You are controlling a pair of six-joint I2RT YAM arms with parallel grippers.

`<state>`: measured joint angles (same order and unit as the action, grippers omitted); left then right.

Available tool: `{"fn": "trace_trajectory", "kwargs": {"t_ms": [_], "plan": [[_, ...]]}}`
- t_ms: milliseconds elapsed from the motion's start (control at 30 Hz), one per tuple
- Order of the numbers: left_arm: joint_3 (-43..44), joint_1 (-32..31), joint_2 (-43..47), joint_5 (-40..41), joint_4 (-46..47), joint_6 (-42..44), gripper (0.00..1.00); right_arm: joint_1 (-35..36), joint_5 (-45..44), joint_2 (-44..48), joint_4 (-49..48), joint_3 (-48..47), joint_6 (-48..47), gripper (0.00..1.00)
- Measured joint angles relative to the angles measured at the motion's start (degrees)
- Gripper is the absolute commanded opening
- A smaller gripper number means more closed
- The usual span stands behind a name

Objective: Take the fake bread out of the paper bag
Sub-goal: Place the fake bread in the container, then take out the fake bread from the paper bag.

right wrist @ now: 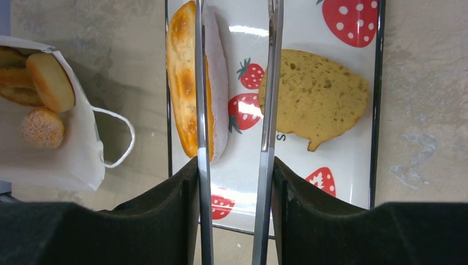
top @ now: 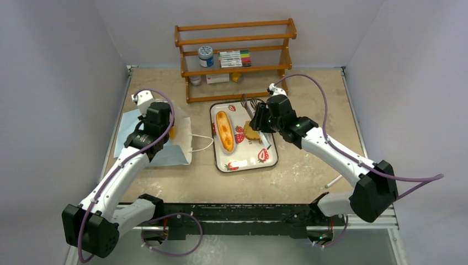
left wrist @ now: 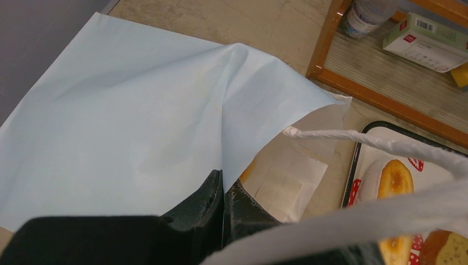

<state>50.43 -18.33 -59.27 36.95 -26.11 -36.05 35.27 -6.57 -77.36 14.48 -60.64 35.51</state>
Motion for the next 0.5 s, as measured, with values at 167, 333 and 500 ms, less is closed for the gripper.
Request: {"fn": "trace_trajectory", "kwargs": {"t_ms": [167, 333, 500], "plan": [[0.00, 0.13, 0.28, -2.21, 0.00, 1.57, 0.00, -0.04, -0.61, 0.07, 0.59, -1.51, -2.69, 0.43], [-0.68, 0.31, 2.73, -6.60, 0.33, 3.91, 0.00, 0.85, 0.87, 0.42, 1.64, -3.63, -5.70, 0.43], [-0.81, 0.31, 4.24, -11.54, 0.31, 5.86, 0.00, 5.09, 4.00, 1.73, 2.03, -3.63, -6.71, 0.43]]}}
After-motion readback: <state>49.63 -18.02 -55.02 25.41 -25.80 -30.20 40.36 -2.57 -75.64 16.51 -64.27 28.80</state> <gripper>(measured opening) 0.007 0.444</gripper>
